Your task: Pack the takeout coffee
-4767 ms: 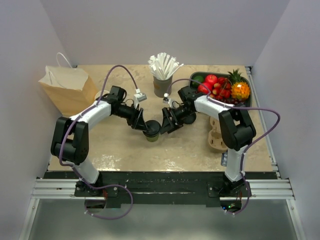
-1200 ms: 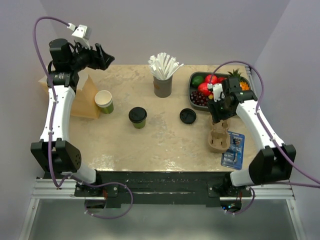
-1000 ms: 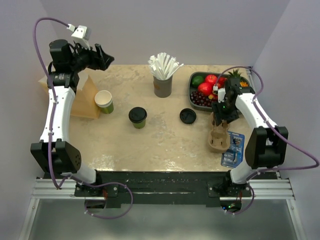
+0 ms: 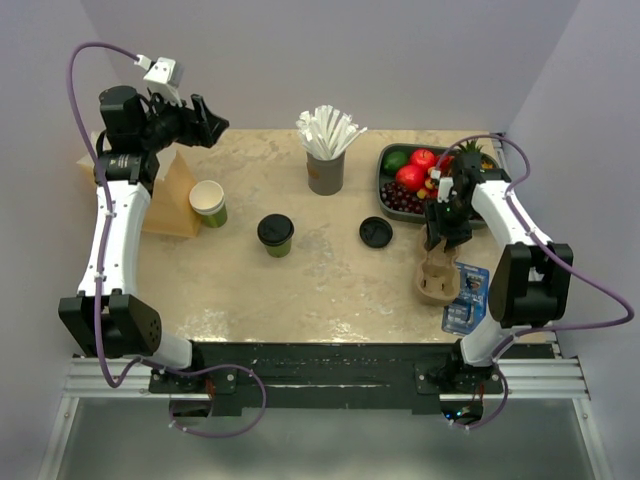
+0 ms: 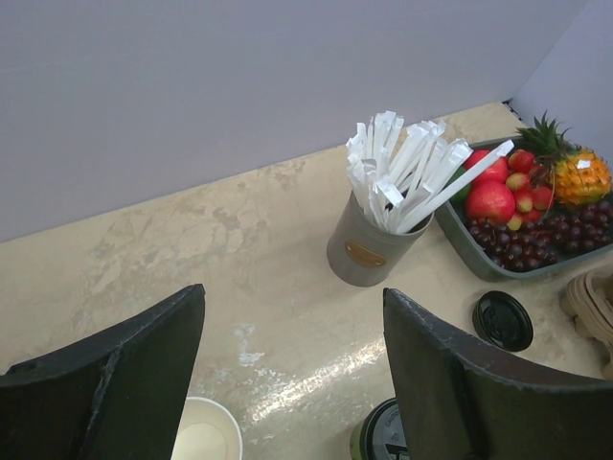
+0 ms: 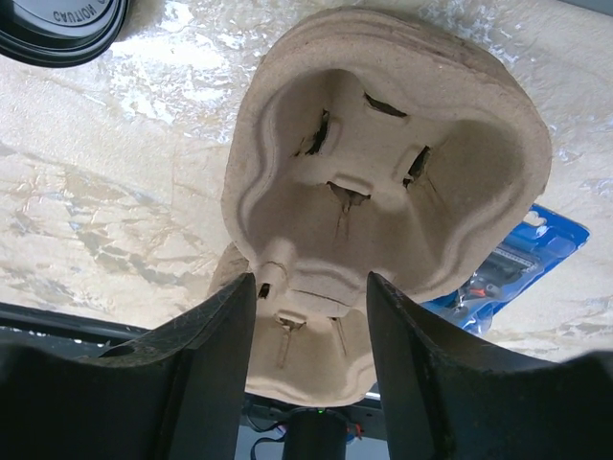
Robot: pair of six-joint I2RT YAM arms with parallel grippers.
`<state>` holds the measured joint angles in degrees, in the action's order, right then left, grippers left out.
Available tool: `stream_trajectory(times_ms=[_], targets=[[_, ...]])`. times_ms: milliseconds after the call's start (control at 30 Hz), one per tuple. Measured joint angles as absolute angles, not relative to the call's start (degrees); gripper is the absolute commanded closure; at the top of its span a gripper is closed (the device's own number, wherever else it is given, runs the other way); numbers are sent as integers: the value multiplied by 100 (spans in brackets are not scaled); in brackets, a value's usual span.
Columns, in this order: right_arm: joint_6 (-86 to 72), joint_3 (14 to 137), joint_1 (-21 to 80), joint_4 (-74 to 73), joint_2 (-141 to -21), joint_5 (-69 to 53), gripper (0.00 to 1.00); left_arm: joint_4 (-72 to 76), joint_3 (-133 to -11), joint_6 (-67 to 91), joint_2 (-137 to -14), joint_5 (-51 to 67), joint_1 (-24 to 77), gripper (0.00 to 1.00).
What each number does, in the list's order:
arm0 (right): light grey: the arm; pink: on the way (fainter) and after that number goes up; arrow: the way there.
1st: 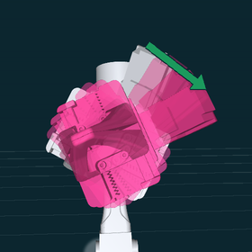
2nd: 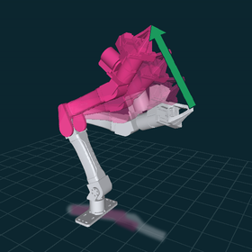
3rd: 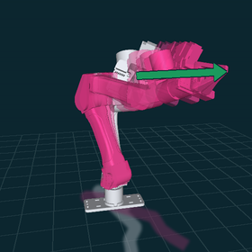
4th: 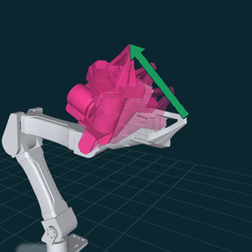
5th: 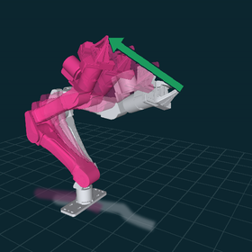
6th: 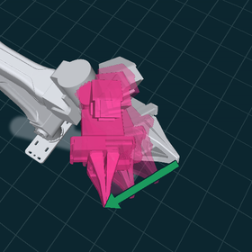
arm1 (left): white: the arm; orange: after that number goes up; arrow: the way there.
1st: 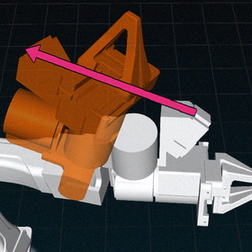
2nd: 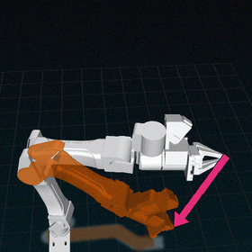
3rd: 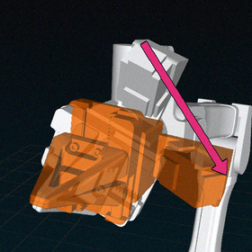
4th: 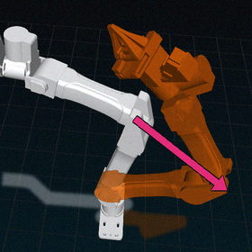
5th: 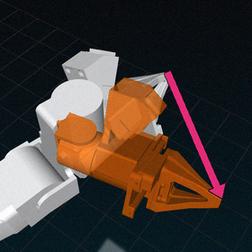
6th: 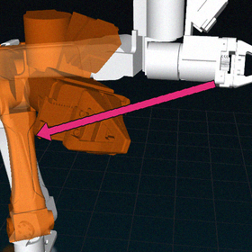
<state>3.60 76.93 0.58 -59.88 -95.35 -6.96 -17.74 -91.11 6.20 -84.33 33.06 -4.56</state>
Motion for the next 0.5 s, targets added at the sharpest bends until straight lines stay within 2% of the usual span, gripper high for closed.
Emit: stream_trajectory(times_ms=[500], targets=[[486, 8114, 32, -6331, -9981, -548, 53, -1896, -9107, 449, -8488, 3175, -447, 20]])
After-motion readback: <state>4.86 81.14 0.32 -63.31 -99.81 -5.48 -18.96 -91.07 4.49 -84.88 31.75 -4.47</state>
